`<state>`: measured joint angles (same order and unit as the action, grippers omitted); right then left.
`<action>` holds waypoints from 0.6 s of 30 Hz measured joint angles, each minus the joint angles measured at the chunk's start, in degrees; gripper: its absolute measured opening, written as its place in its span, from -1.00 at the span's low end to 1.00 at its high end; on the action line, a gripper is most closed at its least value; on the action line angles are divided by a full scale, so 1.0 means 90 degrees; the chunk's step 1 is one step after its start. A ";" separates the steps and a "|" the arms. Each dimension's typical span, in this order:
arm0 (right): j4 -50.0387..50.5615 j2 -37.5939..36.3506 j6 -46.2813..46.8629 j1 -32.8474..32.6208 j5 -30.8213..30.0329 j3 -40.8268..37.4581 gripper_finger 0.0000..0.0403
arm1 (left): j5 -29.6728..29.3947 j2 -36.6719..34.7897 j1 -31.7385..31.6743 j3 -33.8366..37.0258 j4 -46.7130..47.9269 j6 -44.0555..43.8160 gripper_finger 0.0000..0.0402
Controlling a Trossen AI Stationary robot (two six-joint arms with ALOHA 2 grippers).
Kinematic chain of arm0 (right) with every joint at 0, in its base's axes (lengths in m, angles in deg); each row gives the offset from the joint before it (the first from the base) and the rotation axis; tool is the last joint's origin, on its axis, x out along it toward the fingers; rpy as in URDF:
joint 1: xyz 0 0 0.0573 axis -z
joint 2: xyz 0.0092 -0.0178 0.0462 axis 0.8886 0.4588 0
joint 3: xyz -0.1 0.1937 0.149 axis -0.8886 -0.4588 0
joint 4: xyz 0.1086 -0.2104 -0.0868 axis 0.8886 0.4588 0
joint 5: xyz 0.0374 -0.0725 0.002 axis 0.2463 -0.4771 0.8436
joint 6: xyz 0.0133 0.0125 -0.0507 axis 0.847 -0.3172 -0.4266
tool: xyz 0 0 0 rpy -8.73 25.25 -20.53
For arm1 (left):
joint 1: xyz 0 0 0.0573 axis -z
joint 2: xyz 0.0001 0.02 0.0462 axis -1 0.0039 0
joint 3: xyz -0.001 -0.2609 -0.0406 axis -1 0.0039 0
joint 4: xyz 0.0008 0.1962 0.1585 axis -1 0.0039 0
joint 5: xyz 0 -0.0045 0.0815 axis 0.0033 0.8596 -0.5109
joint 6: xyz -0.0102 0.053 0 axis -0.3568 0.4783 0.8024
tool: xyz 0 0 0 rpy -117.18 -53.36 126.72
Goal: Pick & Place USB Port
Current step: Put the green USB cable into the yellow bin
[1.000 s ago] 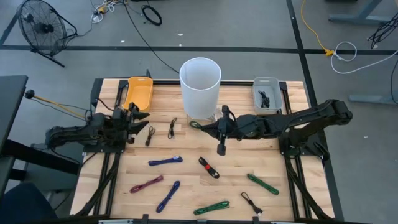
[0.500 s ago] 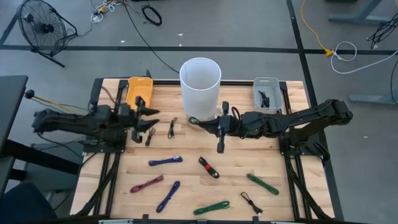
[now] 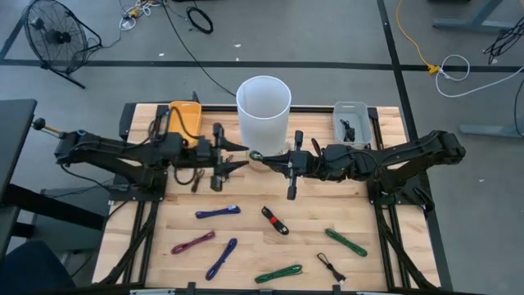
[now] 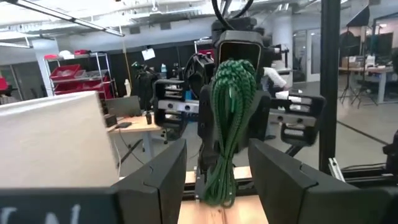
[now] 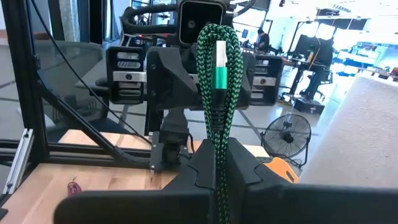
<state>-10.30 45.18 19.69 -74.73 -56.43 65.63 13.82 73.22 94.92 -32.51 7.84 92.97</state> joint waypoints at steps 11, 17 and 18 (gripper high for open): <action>0.0089 0.0000 0.0000 -0.0002 0.0003 0.0000 -0.98 | 0.0548 0.0700 -0.0002 -0.0635 -0.0014 0.0046 -0.12; 0.0165 -0.0001 0.0027 -0.0002 0.0015 0.0000 -0.97 | 0.0543 0.0776 -0.0005 -0.0709 0.0009 0.0047 -0.58; 0.0180 -0.0001 0.0027 -0.0002 0.0018 0.0000 -0.97 | 0.0533 0.0776 -0.0005 -0.0709 0.0021 0.0133 -0.75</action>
<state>-8.68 45.17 19.94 -74.75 -56.26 65.63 18.61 80.20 94.88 -38.89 8.03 94.16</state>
